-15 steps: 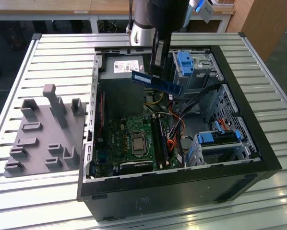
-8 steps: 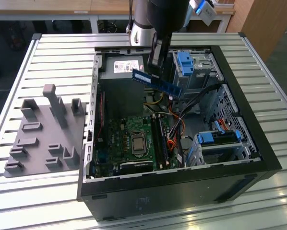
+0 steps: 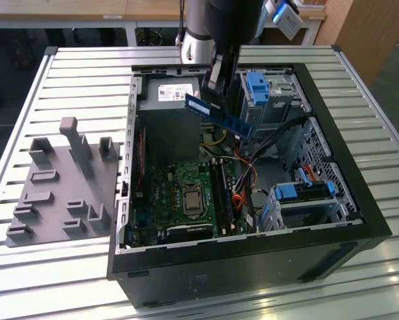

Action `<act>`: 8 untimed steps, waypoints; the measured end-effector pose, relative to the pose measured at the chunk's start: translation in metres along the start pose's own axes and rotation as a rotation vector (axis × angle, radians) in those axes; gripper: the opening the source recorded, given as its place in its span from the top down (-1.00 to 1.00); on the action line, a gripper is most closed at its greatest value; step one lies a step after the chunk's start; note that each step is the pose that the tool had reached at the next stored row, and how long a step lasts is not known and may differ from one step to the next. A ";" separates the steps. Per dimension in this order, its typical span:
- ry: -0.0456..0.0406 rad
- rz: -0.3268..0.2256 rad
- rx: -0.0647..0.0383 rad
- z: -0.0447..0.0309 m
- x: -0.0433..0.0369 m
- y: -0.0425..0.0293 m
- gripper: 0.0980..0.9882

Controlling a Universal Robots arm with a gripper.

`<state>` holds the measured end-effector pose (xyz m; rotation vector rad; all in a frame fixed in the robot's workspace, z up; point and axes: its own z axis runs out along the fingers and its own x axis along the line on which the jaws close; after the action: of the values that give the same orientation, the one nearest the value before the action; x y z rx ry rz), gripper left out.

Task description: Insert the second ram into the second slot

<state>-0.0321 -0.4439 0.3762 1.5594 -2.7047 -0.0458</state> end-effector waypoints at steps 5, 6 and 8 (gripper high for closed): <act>0.0009 0.053 0.002 0.0001 0.0000 0.0000 0.91; 0.0011 0.065 0.002 0.0001 0.0000 0.0000 0.91; 0.0011 0.086 0.002 0.0001 0.0000 0.0000 0.91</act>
<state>-0.0321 -0.4439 0.3760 1.4414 -2.7682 -0.0405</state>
